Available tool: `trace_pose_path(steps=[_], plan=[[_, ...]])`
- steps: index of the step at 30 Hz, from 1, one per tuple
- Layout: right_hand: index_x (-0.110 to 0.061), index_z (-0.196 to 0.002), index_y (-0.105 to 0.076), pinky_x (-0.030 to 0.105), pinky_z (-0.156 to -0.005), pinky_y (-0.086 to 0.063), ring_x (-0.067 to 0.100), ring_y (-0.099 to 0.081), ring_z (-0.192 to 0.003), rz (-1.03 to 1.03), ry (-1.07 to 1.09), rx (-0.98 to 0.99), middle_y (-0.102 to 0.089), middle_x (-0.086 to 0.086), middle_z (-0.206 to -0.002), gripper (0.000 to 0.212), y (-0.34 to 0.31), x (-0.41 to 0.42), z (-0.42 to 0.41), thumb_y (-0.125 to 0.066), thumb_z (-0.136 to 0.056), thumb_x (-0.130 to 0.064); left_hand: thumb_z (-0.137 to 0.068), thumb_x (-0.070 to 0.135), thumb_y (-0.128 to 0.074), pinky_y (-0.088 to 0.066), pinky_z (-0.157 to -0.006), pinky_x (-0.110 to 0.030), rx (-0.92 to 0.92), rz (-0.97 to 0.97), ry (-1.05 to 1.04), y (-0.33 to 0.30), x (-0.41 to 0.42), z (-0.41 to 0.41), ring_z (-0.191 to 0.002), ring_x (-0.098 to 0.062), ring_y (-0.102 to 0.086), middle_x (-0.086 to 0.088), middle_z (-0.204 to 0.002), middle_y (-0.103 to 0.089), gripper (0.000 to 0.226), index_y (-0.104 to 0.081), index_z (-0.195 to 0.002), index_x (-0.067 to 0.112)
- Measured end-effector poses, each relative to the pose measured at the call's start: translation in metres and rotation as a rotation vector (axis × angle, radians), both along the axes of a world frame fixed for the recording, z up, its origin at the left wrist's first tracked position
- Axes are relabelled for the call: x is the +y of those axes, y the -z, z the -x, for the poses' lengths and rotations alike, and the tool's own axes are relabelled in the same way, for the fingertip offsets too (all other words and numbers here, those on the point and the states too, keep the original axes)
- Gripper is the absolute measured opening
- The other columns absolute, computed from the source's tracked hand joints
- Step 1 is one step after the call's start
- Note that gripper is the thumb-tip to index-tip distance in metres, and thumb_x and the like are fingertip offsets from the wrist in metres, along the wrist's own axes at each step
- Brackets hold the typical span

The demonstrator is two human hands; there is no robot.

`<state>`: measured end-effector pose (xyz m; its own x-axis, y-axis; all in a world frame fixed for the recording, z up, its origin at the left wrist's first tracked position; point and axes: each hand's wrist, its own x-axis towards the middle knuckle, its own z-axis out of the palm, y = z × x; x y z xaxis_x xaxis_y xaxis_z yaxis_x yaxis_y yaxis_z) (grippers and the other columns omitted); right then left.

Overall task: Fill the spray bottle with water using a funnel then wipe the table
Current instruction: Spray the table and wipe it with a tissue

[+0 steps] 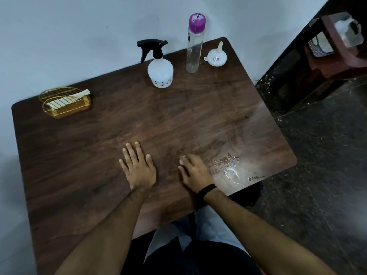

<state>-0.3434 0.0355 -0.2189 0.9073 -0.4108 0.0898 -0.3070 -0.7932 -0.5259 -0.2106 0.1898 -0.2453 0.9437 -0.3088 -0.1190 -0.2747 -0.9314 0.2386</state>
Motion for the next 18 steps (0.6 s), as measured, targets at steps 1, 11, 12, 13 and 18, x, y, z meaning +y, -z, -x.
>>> trace_pose_path(steps=[1, 11, 12, 13, 18], plan=[[-0.008, -0.110, -0.064, 0.040, -0.071, -0.055, 0.031, -0.056, -0.097, -0.010, -0.078, 0.006, -0.060, 0.012, -0.112, 0.023, -0.002, 0.013, -0.003, -0.062, -0.087, -0.012, -0.102, 0.041, -0.024, -0.011, -0.118, -0.058, -0.006, -0.001, 0.012, 0.000, -0.001, 0.001, -0.151, -0.034, -0.011, -0.015, -0.165, -0.010, 0.063, -0.015, -0.158, 0.013], [-0.007, -0.105, -0.067, 0.043, -0.066, -0.052, 0.035, -0.057, -0.083, 0.000, 0.075, 0.057, -0.057, 0.015, -0.096, 0.022, -0.006, -0.061, -0.069, -0.061, -0.085, 0.001, -0.103, 0.043, -0.022, -0.012, -0.120, -0.057, -0.013, -0.003, 0.008, -0.004, -0.002, 0.002, -0.152, -0.032, -0.010, -0.012, -0.165, -0.010, 0.062, -0.014, -0.158, 0.015], [-0.006, -0.104, -0.067, 0.045, -0.066, -0.053, 0.036, -0.056, -0.084, 0.019, 0.064, 0.063, -0.057, 0.016, -0.097, 0.021, -0.005, -0.059, -0.071, -0.062, -0.085, 0.002, -0.104, 0.043, -0.023, -0.011, -0.120, -0.056, -0.016, -0.003, 0.006, -0.003, -0.002, 0.002, -0.152, -0.032, -0.009, -0.012, -0.165, -0.009, 0.062, -0.014, -0.158, 0.015], [-0.005, -0.101, -0.067, 0.045, -0.067, -0.054, 0.037, -0.057, -0.083, 0.028, 0.031, 0.051, -0.058, 0.016, -0.097, 0.020, -0.005, -0.052, -0.071, -0.064, -0.082, 0.003, -0.104, 0.042, -0.024, -0.011, -0.120, -0.056, -0.016, -0.002, 0.007, -0.004, -0.001, 0.002, -0.152, -0.031, -0.009, -0.012, -0.165, -0.009, 0.062, -0.014, -0.158, 0.015], [-0.008, -0.099, -0.069, 0.035, -0.068, -0.054, 0.031, -0.059, -0.084, -0.002, -0.395, 0.005, -0.063, 0.013, -0.102, 0.024, -0.004, 0.020, -0.057, -0.070, -0.076, -0.002, -0.103, 0.045, -0.024, -0.014, -0.121, -0.052, -0.009, -0.013, 0.034, -0.007, 0.006, 0.000, -0.152, -0.029, -0.012, -0.010, -0.165, -0.011, 0.062, -0.016, -0.158, 0.017]])
